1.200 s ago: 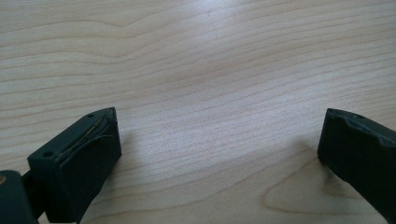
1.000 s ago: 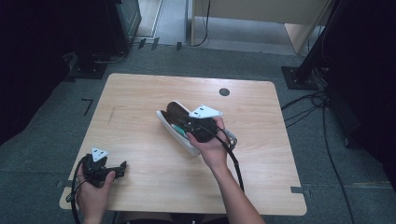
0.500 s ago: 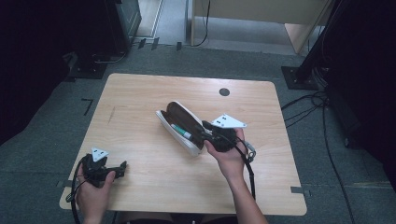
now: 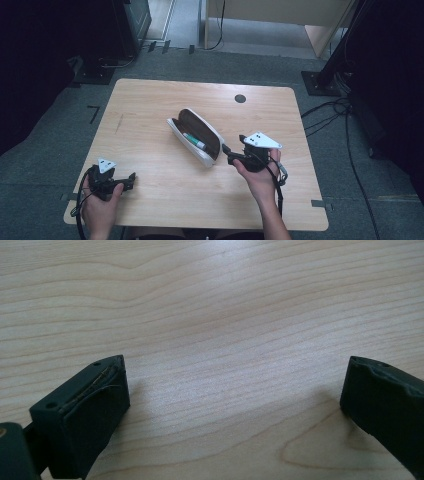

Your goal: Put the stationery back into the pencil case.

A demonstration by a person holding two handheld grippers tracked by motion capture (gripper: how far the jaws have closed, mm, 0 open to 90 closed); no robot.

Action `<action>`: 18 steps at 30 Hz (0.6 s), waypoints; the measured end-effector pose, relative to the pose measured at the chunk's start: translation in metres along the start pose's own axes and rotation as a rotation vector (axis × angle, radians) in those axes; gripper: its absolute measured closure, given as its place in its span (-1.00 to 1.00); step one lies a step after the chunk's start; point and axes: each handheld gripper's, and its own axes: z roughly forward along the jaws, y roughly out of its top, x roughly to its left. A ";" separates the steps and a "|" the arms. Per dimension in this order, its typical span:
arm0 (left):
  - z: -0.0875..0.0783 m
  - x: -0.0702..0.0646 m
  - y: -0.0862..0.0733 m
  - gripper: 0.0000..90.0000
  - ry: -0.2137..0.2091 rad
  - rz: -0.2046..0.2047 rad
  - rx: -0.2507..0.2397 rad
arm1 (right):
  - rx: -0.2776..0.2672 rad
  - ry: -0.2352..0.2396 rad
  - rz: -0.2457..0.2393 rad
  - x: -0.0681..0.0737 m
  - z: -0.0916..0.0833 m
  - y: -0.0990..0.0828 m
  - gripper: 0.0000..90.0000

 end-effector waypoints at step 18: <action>0.000 0.000 0.000 -1.00 0.000 0.000 0.000 | 0.044 -0.062 0.051 -0.031 -0.022 -0.036 -0.64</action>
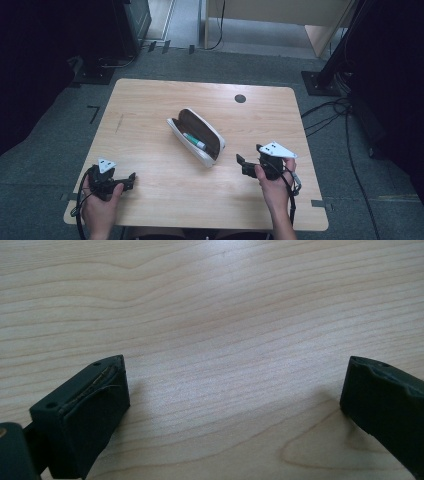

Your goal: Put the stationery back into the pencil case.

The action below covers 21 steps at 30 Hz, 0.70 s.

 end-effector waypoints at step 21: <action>0.000 0.000 0.000 -1.00 0.000 0.000 0.000 | 0.054 -0.101 0.084 -0.041 -0.022 -0.043 -0.64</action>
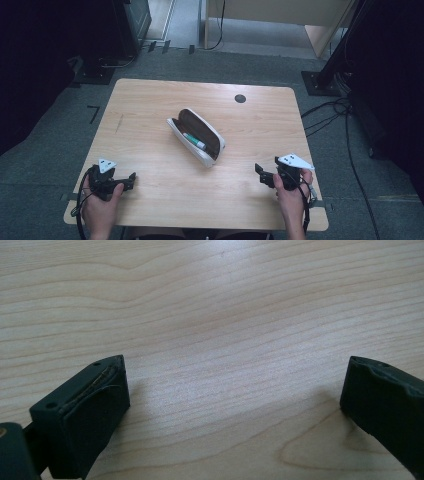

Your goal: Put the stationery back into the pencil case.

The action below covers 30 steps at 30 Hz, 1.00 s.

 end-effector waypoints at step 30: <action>0.000 0.000 0.000 -1.00 0.001 0.001 0.000 | 0.106 -0.177 0.090 -0.057 -0.021 -0.058 -0.64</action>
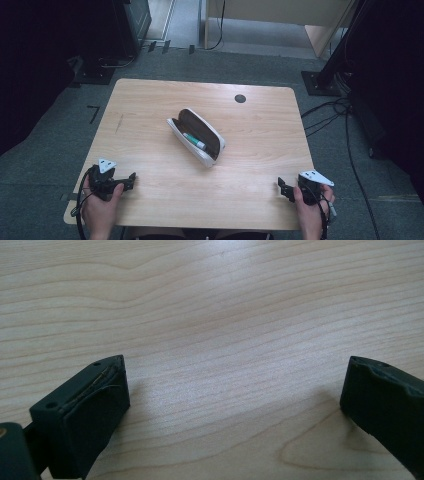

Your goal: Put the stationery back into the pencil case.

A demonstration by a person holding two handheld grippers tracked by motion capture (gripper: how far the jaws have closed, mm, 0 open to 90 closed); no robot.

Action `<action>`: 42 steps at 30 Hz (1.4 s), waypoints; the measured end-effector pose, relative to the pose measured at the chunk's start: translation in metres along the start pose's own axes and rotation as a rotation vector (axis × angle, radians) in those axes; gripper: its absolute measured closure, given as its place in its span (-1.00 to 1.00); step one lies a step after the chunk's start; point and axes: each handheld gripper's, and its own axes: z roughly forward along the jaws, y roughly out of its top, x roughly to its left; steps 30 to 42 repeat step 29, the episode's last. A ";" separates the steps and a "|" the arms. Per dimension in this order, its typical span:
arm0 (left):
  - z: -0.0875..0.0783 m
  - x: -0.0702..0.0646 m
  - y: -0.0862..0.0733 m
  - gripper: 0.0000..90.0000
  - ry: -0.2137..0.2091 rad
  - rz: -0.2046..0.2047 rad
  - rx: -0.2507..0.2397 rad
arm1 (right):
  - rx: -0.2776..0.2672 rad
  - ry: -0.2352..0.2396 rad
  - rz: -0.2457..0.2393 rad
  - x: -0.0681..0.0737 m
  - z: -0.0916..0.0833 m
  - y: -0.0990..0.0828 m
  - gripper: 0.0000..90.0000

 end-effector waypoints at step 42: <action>-0.001 -0.003 -0.001 -1.00 0.000 -0.004 -0.002 | 0.019 -0.053 -0.054 0.002 0.004 -0.001 -0.71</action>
